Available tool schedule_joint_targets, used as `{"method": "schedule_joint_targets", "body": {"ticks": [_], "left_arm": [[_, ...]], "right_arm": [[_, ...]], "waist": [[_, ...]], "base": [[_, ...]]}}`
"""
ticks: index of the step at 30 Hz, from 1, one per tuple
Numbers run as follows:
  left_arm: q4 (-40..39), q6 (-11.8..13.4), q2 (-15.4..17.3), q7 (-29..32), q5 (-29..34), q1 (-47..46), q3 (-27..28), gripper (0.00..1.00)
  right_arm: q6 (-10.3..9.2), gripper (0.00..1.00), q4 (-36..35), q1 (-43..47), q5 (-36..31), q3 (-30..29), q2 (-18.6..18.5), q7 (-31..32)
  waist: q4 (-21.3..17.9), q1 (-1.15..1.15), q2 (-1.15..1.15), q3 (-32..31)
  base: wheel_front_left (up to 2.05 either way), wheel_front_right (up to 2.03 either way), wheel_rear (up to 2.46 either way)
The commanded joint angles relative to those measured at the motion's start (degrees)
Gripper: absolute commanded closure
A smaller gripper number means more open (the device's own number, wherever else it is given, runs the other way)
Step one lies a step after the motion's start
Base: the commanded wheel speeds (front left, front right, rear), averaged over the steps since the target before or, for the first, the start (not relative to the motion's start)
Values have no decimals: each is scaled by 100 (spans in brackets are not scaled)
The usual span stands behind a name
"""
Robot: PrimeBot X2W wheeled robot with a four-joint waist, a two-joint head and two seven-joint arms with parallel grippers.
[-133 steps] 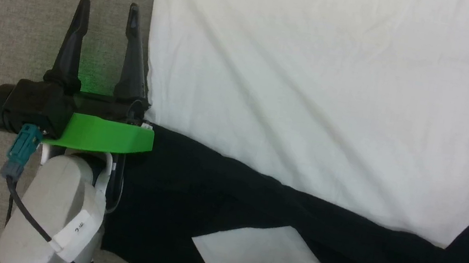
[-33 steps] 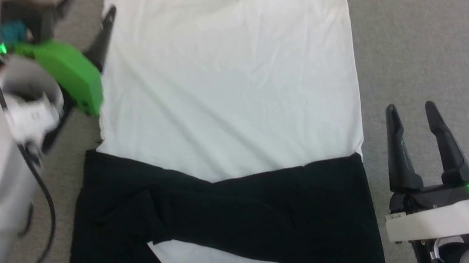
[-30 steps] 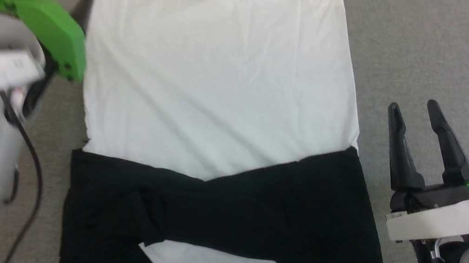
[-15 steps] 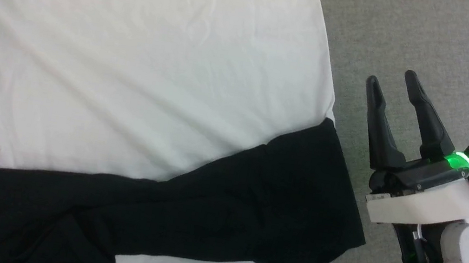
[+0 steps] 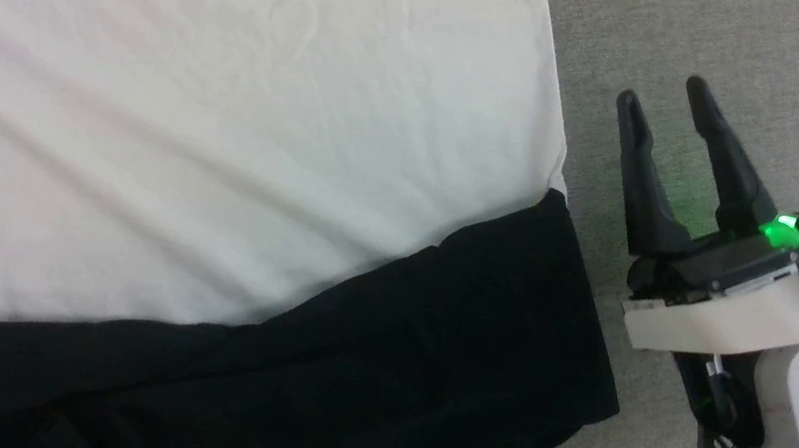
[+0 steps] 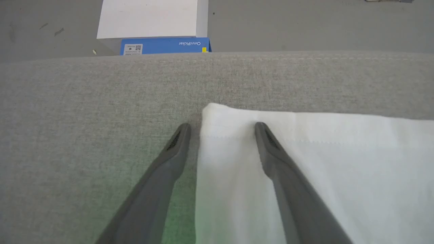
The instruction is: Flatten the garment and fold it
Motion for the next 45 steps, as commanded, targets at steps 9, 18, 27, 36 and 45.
{"method": "schedule_joint_targets", "body": {"ticks": [9, 18, 27, 36, 45], "left_arm": [[85, -140, -58, -215, -59, -131, -193, 100], [106, -385, -603, -593, -255, -453, -617, 100], [275, -639, -1102, -1009, -370, -737, -1044, 100], [541, -777, -1260, -1306, -436, -920, -1194, 100], [676, -875, -1164, -2230, -310, -1147, -1169, 100]], "right_arm": [[-8, 0, 9, -1545, 307, 191, -419, 717], [-8, 0, 1728, -4167, 692, -5, -326, 2585], [-8, 0, 3564, -5425, 67, -337, -8, 3964], [-8, 0, 4513, -5920, -641, -712, 276, 5188], [-8, 100, 4249, -5973, -1116, -818, 211, 5091]], "waist": [[263, -1, 0, 197], [923, -1, 0, 268], [1484, -1, 0, 437], [1635, -1, 0, 532], [1582, -1, 0, 564]], "base": [[0, 0, 0], [0, 0, 0], [0, 0, 0], [0, 0, 0], [0, 0, 0]]}}
